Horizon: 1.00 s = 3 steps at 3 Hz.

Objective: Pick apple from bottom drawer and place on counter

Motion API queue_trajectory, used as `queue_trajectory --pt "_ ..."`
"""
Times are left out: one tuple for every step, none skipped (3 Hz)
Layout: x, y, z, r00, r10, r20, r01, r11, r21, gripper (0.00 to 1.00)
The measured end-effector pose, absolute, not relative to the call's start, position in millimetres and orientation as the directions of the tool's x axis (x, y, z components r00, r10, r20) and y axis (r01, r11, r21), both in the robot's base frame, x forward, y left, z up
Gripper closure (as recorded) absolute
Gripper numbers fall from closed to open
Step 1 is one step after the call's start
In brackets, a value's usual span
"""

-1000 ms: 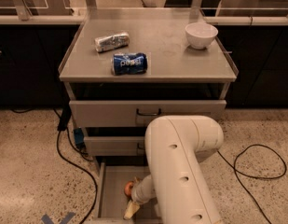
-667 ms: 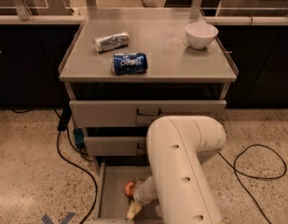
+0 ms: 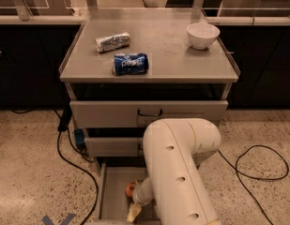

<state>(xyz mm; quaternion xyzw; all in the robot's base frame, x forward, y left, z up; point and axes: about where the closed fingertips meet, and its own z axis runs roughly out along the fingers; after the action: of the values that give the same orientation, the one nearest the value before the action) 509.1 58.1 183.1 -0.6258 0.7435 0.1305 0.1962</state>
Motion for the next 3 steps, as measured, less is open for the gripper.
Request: queue_trajectory --pt "516 67 194 -0.116 -0.883 -0.455 -0.986 0.158 -0.054 0.00" --pt "530 80 203 -0.076 -0.884 -0.461 -0.991 0.119 -0.066 0.00" --pt "539 85 194 -0.064 -0.868 -0.492 -0.992 0.109 -0.063 0.00"
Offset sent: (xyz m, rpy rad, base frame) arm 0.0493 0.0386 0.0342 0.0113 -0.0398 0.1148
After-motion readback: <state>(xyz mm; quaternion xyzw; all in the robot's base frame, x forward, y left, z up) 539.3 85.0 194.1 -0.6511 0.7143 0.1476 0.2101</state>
